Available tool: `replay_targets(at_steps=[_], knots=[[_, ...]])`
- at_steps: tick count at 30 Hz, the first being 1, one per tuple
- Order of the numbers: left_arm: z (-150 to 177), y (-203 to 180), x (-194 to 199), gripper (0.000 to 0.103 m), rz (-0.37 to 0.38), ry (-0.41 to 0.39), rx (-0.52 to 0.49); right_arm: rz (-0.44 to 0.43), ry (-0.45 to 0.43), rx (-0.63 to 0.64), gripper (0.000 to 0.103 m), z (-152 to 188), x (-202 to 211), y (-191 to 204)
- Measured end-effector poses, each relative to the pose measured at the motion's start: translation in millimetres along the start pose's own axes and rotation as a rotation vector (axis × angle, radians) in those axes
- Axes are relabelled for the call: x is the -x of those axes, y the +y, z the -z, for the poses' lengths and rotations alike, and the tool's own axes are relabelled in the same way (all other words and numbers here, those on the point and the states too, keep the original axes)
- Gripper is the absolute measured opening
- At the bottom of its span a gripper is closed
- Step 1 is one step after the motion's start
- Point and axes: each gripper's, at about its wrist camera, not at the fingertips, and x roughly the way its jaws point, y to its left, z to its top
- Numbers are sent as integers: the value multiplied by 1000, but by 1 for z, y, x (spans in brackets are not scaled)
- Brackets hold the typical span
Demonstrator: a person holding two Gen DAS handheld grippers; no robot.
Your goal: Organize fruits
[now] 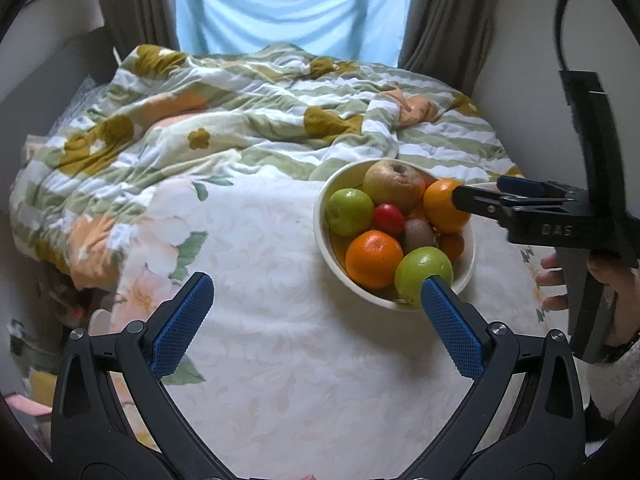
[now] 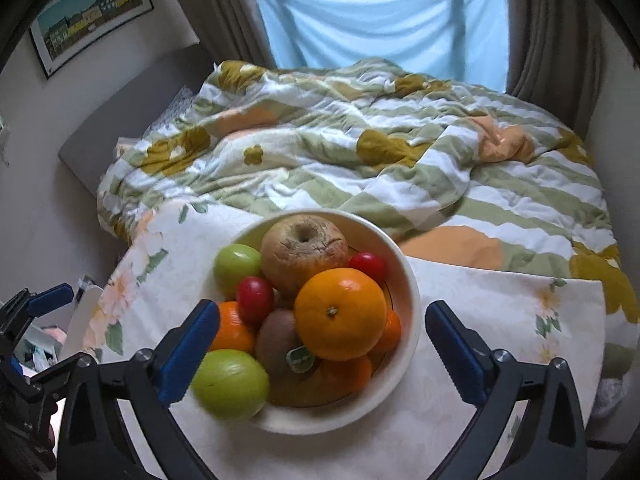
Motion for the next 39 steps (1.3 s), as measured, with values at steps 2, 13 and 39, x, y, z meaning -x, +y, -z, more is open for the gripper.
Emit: replay_targets(at_steps=[2,13,39], knots=[[-2,3,12,103,1,-13,-14,19,-23,0,102,2,17,9],[6,15,78,103,-12,-69,-41,232,-118,-80,102,38,132,52],[45,19,137,103,-23,-166,-102,449,-145,-167,102,110,190,90]])
